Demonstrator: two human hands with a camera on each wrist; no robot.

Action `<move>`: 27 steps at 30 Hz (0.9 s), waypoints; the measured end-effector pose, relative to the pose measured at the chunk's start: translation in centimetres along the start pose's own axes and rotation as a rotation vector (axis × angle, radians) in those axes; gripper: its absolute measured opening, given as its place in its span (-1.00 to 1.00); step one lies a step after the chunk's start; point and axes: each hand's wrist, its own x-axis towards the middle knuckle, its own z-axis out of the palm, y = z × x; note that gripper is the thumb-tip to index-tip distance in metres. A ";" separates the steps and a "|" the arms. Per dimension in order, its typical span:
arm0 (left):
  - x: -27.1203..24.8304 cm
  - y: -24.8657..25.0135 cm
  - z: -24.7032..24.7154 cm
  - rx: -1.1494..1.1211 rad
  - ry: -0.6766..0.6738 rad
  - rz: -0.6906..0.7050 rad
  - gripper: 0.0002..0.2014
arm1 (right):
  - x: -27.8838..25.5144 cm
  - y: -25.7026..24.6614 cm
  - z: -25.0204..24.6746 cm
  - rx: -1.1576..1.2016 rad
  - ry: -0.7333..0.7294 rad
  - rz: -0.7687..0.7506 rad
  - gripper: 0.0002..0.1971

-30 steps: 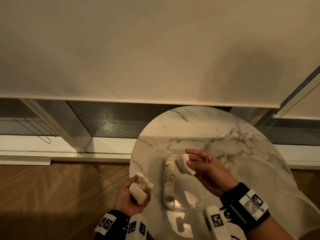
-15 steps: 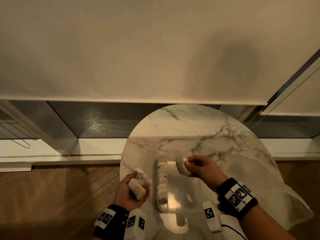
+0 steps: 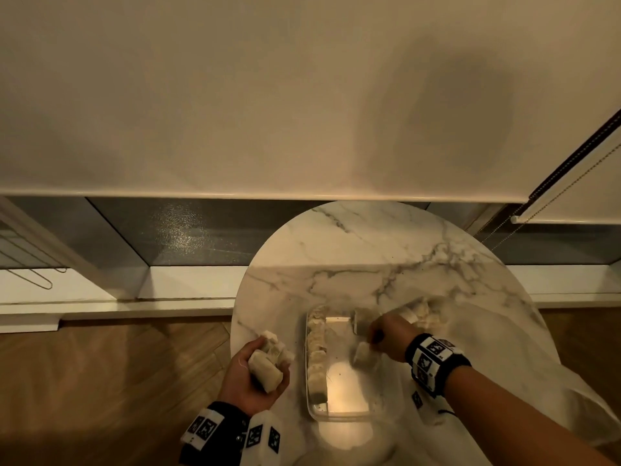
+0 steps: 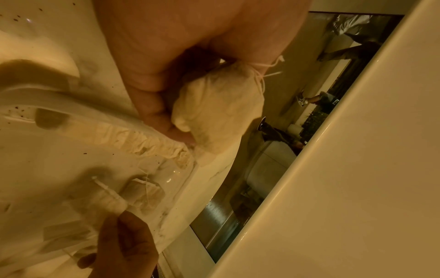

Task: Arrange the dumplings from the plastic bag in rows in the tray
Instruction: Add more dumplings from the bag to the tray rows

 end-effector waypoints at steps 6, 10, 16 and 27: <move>0.6 0.2 -0.2 0.003 0.019 -0.004 -0.78 | 2.0 -1.2 -0.3 -0.326 0.144 -0.053 -0.78; 0.8 0.2 0.2 0.017 0.022 -0.014 -0.81 | 3.0 -1.9 -0.7 -0.498 0.178 -0.058 -0.76; 1.1 0.0 0.8 0.038 0.019 -0.020 -0.83 | 3.5 -2.3 -0.9 -0.603 0.188 -0.031 -0.72; 0.3 -1.0 2.4 0.063 -0.018 -0.024 -0.78 | 0.6 -1.1 -0.7 -0.315 0.546 -0.044 -0.70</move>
